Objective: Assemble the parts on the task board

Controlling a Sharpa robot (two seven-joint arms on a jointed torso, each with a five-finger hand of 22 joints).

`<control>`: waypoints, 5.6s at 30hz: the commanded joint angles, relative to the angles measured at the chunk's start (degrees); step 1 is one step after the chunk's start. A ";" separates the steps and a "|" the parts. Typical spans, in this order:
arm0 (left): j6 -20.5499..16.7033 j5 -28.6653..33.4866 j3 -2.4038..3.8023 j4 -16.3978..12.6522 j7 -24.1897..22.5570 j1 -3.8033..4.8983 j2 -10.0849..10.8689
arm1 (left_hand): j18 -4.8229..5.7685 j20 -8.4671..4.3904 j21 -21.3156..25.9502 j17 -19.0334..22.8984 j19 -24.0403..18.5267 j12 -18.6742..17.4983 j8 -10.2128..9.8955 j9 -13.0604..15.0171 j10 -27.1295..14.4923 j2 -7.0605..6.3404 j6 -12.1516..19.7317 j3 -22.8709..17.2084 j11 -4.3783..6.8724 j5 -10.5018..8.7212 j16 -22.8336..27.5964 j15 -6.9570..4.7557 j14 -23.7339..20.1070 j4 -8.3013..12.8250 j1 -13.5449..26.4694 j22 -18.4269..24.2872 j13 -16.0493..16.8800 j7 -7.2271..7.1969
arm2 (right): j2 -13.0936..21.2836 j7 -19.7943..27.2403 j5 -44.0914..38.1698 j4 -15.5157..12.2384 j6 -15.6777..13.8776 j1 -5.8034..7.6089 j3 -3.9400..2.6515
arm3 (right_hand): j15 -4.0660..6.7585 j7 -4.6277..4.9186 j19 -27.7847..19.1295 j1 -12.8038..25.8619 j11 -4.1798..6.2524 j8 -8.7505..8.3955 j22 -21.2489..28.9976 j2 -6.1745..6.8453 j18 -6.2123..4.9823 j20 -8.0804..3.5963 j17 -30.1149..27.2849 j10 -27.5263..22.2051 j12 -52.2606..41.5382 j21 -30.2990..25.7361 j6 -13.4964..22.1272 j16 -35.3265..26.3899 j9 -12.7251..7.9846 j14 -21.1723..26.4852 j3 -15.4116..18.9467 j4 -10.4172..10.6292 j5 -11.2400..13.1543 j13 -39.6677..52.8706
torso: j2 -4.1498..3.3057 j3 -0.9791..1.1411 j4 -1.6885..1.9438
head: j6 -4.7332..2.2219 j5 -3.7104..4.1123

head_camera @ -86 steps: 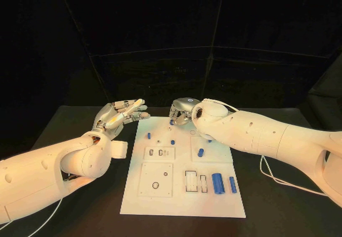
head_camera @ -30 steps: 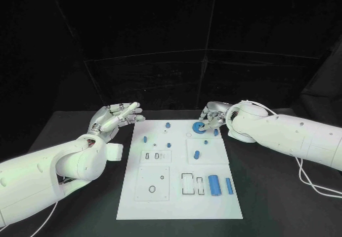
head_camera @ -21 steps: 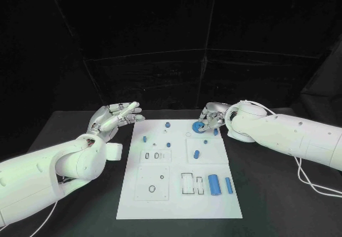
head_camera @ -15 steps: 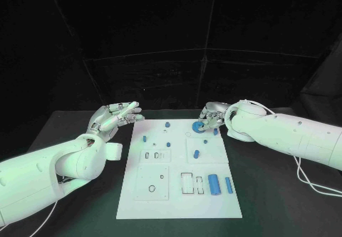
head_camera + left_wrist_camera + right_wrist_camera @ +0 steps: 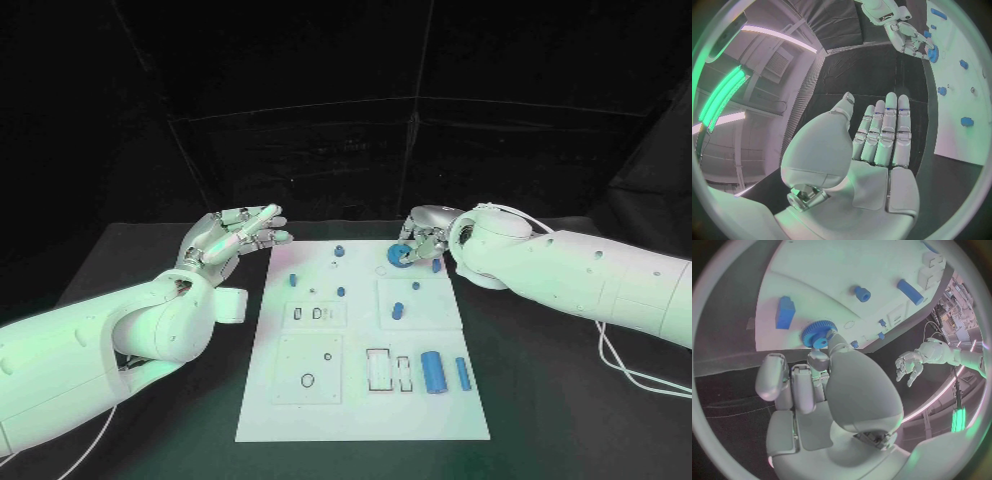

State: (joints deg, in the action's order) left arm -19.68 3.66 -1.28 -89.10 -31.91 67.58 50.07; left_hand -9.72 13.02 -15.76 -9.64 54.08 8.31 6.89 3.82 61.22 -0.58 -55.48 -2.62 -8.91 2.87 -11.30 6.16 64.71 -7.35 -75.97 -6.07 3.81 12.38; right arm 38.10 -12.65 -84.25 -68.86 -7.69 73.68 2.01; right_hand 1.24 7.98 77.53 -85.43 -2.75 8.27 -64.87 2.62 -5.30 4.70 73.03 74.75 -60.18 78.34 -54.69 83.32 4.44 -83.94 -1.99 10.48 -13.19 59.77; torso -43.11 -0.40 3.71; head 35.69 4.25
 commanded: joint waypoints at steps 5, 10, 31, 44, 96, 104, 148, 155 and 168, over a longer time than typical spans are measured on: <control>0.92 -0.31 0.04 -0.07 -0.16 0.08 0.00 | -0.79 -0.05 0.25 -0.10 0.45 -0.31 -0.25 -0.05 0.11 0.72 -0.34 0.04 -0.36 -0.03 0.39 0.37 -0.01 0.28 0.07 0.11 -0.05 0.18 | 0.16 -2.28 -7.48 -1.97 -1.92 -0.62 0.22 | 0.38 -0.06 0.72 -0.13 0.12 0.03 -0.66 0.40 0.48 -0.08 0.30 0.94 -1.30 0.48 -1.07 0.39 -0.01 -3.17 -0.73 -0.10 0.36 1.24 | 0.01 0.00 -0.01 | 0.06 0.01; 0.96 -0.31 0.03 -0.09 -0.12 0.08 0.03 | -0.79 -0.05 0.25 -0.10 0.45 -0.31 -0.25 -0.05 0.11 0.72 -0.34 0.04 -0.36 -0.03 0.39 0.37 -0.01 0.28 0.07 0.11 -0.05 0.18 | 0.50 -2.46 -7.98 -3.46 -4.93 -0.82 0.22 | 0.58 -0.33 1.15 0.20 0.39 0.31 -1.50 0.13 0.63 -0.28 0.69 1.73 -2.65 0.91 -2.28 0.55 -0.03 -3.23 -1.88 -0.08 -1.28 2.75 | 0.02 -0.01 0.01 | 0.09 0.08; 1.32 -0.31 0.02 -0.16 0.13 0.08 0.25 | -0.79 -0.05 0.25 -0.10 0.45 -0.31 -0.25 -0.05 0.11 0.72 -0.34 0.04 -0.36 -0.03 0.39 0.37 -0.01 0.28 0.07 0.11 -0.05 0.18 | -0.51 -5.87 -10.78 -11.91 -14.78 -0.89 0.16 | 0.85 -0.68 2.24 2.12 0.66 -0.07 -3.65 0.40 1.04 -0.58 1.52 3.20 -5.06 1.97 -3.57 0.90 -0.37 -3.37 -4.50 0.64 -3.60 5.62 | -0.02 -0.04 0.17 | -0.11 -0.53; 1.37 -0.30 0.02 0.03 0.35 0.10 0.00 | -0.79 -0.05 0.30 -0.13 0.48 -0.37 -0.30 -0.05 0.15 0.77 -0.36 0.08 -0.36 -0.03 0.47 0.37 0.02 0.33 0.10 0.16 -0.05 0.19 | -8.99 -4.74 -10.54 -5.16 -11.58 -0.98 0.21 | 0.86 -0.64 2.32 2.35 0.63 -0.26 -3.79 0.30 1.07 -0.60 1.71 3.22 -5.09 2.05 -3.52 0.98 -0.44 -3.41 -5.00 0.74 -3.45 5.77 | -0.08 -0.05 0.19 | 0.01 -1.01; 1.54 -0.30 0.02 0.64 0.74 0.13 0.25 | -0.79 -0.04 0.36 -0.15 0.49 -0.45 -0.38 -0.06 0.17 0.80 -0.36 0.15 -0.37 -0.03 0.58 0.38 0.02 0.37 0.17 0.21 -0.04 0.19 | -8.70 -2.63 -6.38 -5.01 -13.18 -1.77 0.37 | -0.72 1.01 2.31 9.27 -1.11 -4.28 -4.24 3.51 1.13 0.90 4.64 2.25 -4.25 2.17 1.89 2.08 -0.44 -3.74 0.05 5.56 5.16 6.48 | 0.05 0.07 -0.20 | 0.35 -1.73; 1.38 -0.30 0.01 0.21 0.74 0.13 0.88 | -0.79 -0.03 0.39 -0.16 0.49 -0.49 -0.41 -0.06 0.18 0.82 -0.36 0.17 -0.37 -0.03 0.63 0.39 0.02 0.39 0.18 0.23 -0.05 0.19 | -1.63 3.33 0.54 -9.89 -13.25 -1.72 0.39 | -0.64 1.01 2.43 7.36 -1.06 -4.51 -4.59 2.38 1.19 0.79 5.43 2.81 -5.61 2.35 1.87 2.37 -0.54 -3.87 0.12 4.52 2.97 7.92 | 0.00 0.18 -0.97 | -0.21 -2.15; 1.80 -0.30 0.01 0.70 0.93 0.13 0.04 | -0.79 -0.02 0.45 -0.19 0.49 -0.53 -0.44 -0.05 0.24 0.90 -0.41 0.16 -0.34 -0.02 0.72 0.39 0.02 0.50 0.10 0.28 -0.04 0.13 | -8.55 -1.03 1.55 -4.37 -5.50 -1.74 0.38 | -0.04 0.20 3.72 9.36 -0.31 -5.08 -7.15 -1.52 1.68 0.18 8.57 5.33 -10.60 3.64 18.51 3.58 -1.29 -4.45 2.72 4.69 -2.56 12.91 | 0.00 0.14 -0.76 | 0.21 -2.17; 1.76 -0.30 0.01 0.69 0.91 0.13 0.28 | -0.79 -0.02 0.45 -0.19 0.49 -0.53 -0.44 -0.05 0.24 0.90 -0.41 0.16 -0.34 -0.02 0.72 0.39 0.02 0.50 0.10 0.28 -0.04 0.13 | -3.82 11.01 8.69 -7.88 -17.13 -1.74 0.40 | -0.33 0.60 3.85 6.53 -0.67 -3.27 -7.52 -2.18 1.74 0.46 8.35 5.35 -10.98 3.82 7.79 3.49 -0.27 -4.37 1.50 2.32 -4.06 13.38 | 0.04 0.15 -0.89 | 0.16 -2.20; 1.15 -0.30 0.00 1.15 1.08 0.13 0.33 | -0.80 -0.02 0.56 -0.25 0.54 -0.65 -0.53 -0.04 0.36 1.01 -0.51 0.13 -0.30 -0.02 0.91 0.37 0.07 0.78 -0.12 0.38 -0.03 0.09 | 9.62 22.33 24.33 -13.08 -15.94 -1.63 0.41 | -0.99 1.42 3.32 2.16 -1.36 -4.56 -6.88 0.20 1.60 1.13 9.27 2.90 -7.50 3.44 8.02 3.75 -0.79 -4.48 1.34 -2.31 -3.03 10.67 | 0.07 0.31 -1.09 | -0.14 -1.14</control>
State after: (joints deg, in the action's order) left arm -18.63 3.64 -1.33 -87.91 -30.63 67.61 50.49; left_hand -9.72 13.02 -15.54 -9.85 54.08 7.87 6.67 3.83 61.43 -0.14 -55.64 -2.55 -9.11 2.87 -10.59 6.16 64.71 -6.78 -75.98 -5.76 3.82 12.53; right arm 47.54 4.93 -65.09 -81.62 -24.46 71.92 2.42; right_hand 0.61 9.46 80.77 -82.97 -4.08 3.75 -71.71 2.76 -4.43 5.54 74.91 78.06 -67.88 82.04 -46.37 86.86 3.59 -84.15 -0.69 8.47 -16.44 70.53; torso -43.04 -0.12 2.54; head 35.46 2.62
